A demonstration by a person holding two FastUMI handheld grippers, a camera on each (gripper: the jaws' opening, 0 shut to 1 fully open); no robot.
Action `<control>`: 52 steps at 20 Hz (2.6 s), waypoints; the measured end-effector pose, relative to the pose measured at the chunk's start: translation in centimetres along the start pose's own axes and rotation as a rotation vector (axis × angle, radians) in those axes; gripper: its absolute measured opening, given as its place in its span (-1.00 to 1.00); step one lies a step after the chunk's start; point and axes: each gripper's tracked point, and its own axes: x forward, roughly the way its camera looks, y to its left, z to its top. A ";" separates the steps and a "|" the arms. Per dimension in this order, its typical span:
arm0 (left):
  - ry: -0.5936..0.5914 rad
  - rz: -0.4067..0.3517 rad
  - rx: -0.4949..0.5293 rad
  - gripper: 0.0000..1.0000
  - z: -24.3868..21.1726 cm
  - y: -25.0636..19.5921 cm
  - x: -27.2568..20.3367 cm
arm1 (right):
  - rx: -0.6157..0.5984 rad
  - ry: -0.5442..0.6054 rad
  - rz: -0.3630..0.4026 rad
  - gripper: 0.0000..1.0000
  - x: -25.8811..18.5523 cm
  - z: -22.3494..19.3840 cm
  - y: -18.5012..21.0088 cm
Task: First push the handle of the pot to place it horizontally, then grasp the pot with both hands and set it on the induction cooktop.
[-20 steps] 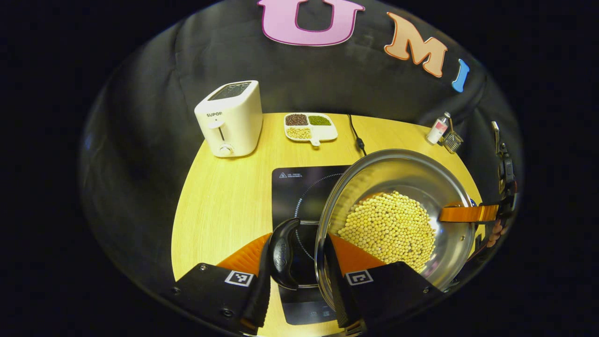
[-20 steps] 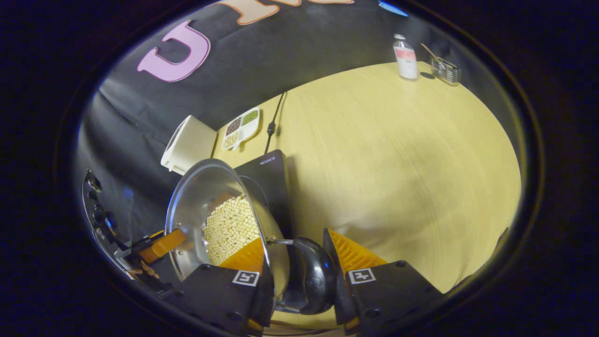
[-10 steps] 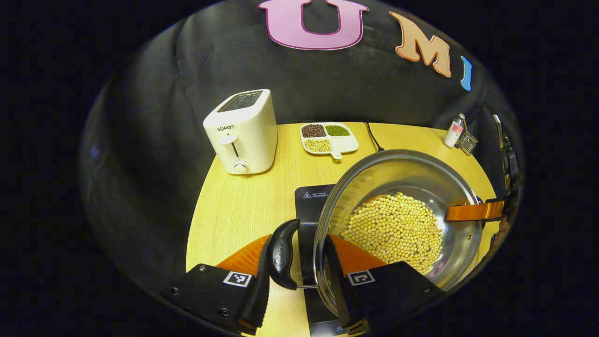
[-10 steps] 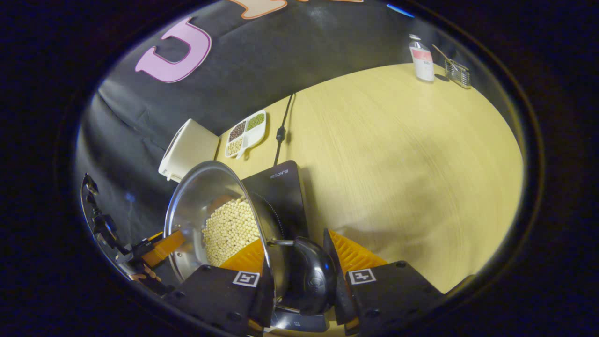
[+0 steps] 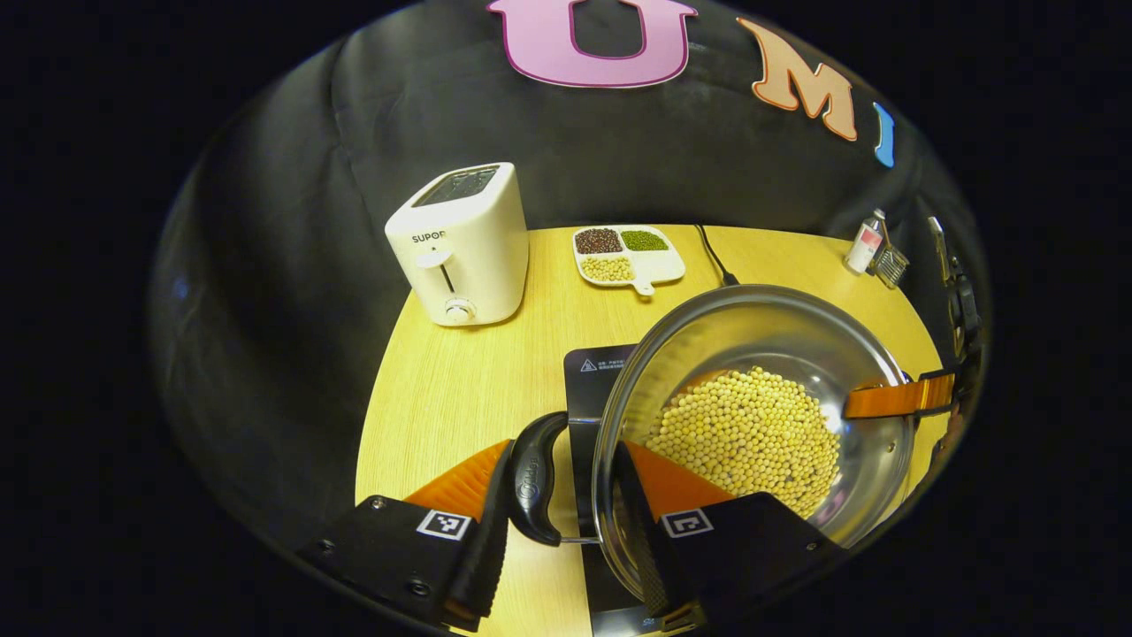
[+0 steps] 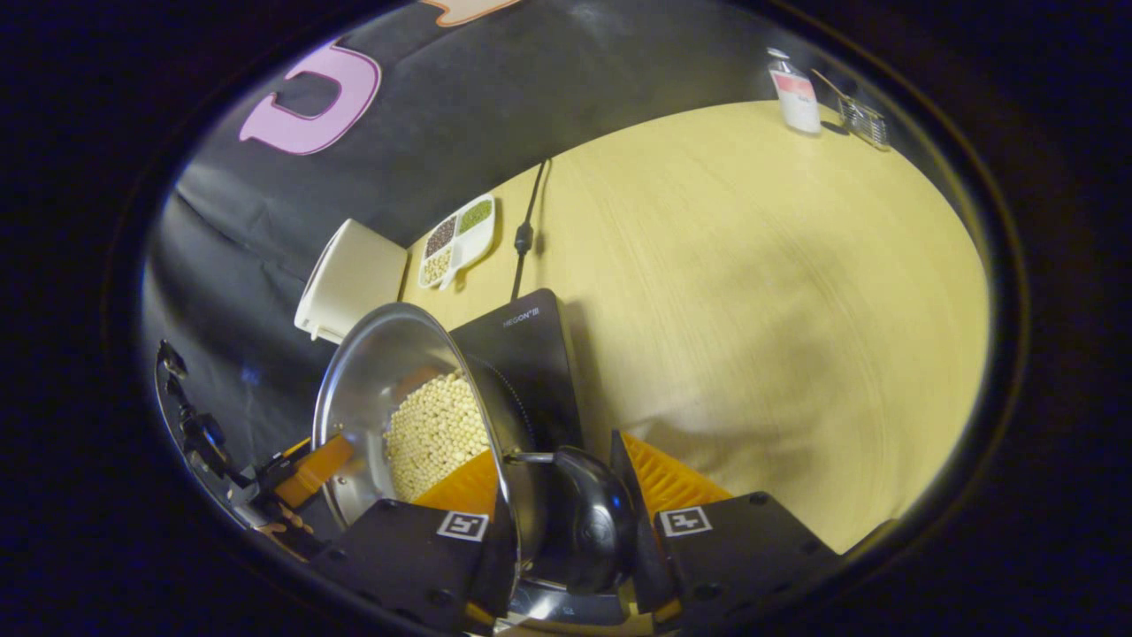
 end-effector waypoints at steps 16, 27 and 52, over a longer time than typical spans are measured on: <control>-0.149 0.078 -0.078 0.99 1.5 1.4 -3.3 | -0.098 -0.137 0.013 0.86 -4.9 2.1 -1.5; -0.311 0.172 -0.165 0.99 3.1 -3.4 -13.7 | -0.191 -0.326 0.114 1.00 -16.8 3.0 -3.3; -0.766 0.150 -0.059 0.94 13.4 -35.6 -31.8 | -0.412 -0.918 0.151 0.83 -48.1 16.2 -17.9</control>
